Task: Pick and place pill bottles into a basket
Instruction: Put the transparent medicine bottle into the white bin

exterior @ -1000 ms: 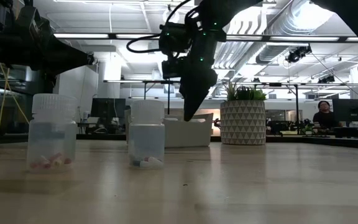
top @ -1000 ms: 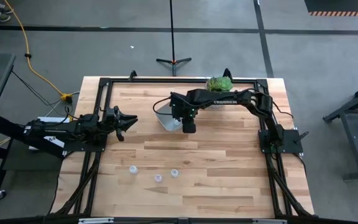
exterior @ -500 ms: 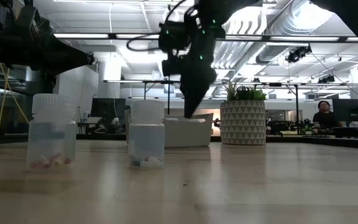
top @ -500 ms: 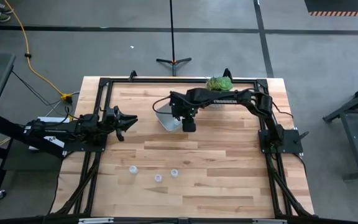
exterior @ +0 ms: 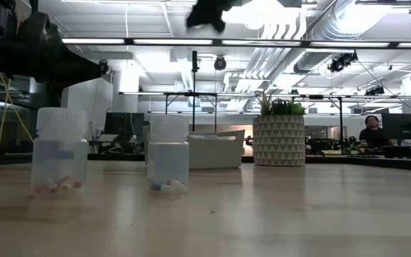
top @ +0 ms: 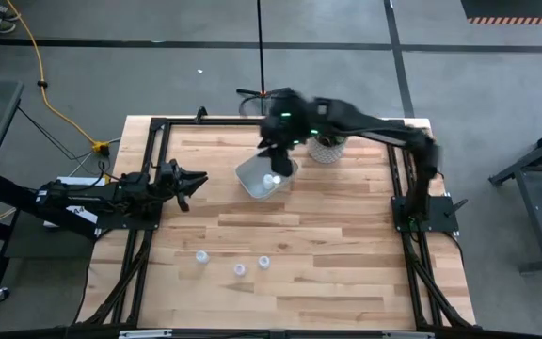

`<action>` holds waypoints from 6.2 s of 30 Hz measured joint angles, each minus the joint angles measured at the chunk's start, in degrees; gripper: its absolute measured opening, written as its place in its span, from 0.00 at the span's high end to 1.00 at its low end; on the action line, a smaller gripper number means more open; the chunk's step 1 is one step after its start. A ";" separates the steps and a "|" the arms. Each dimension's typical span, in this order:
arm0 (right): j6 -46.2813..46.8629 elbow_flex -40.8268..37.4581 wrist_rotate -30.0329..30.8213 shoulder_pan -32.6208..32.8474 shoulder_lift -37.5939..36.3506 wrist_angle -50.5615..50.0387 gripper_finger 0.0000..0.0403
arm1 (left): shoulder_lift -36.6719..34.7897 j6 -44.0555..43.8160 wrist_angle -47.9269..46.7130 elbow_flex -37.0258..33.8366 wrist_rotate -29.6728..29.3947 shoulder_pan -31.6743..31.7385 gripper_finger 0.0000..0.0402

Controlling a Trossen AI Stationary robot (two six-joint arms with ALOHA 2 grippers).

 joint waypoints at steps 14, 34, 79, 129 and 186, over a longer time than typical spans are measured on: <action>24.53 -61.60 16.14 7.53 -46.17 40.62 0.97 | 0.02 0.56 -0.74 0.24 -1.09 0.01 0.70; 24.78 -107.87 22.02 10.51 -94.83 61.99 0.97 | 0.02 0.04 -0.63 0.33 -1.26 0.01 0.70; 26.29 -109.23 25.56 10.49 -99.06 55.19 0.99 | 48.57 -4.03 -40.89 54.86 43.88 -0.31 0.41; 26.42 -109.21 25.76 10.49 -99.00 46.63 1.00 | 76.50 -2.45 -50.91 49.29 25.85 -29.64 0.13; 29.08 -109.21 26.36 10.50 -99.02 44.90 0.99 | 76.56 18.90 -48.66 67.57 9.72 -8.03 0.55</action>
